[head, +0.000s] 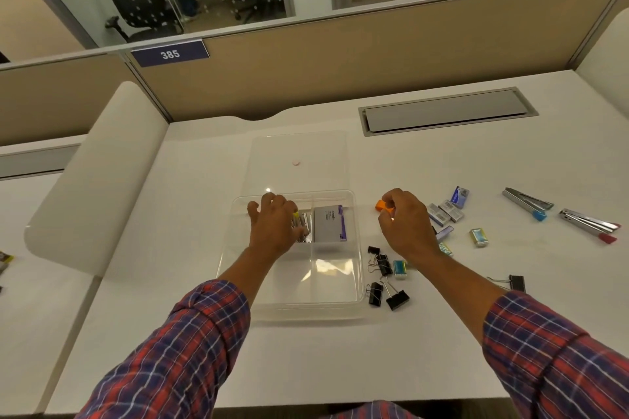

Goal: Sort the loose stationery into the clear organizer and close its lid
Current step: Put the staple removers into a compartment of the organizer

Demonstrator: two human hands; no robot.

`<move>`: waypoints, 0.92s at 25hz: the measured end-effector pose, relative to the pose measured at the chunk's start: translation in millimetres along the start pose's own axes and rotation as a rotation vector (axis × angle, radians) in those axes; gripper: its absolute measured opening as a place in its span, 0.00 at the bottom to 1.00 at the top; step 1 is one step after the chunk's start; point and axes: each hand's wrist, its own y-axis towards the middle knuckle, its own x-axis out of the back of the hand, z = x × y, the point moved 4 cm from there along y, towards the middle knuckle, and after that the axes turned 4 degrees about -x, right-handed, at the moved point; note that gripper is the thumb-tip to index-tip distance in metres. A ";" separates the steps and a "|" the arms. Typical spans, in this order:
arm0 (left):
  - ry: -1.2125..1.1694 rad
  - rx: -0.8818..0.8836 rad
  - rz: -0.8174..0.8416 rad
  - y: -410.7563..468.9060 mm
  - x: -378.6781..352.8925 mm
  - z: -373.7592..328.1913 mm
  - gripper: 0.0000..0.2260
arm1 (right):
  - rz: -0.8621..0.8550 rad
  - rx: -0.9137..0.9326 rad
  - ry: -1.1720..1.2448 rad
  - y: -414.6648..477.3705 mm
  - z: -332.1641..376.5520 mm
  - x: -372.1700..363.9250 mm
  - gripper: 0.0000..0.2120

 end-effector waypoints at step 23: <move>-0.166 -0.268 -0.129 45.2 1.3 -240.2 0.27 | 0.071 0.060 -0.542 14.3 -143.3 87.3 0.32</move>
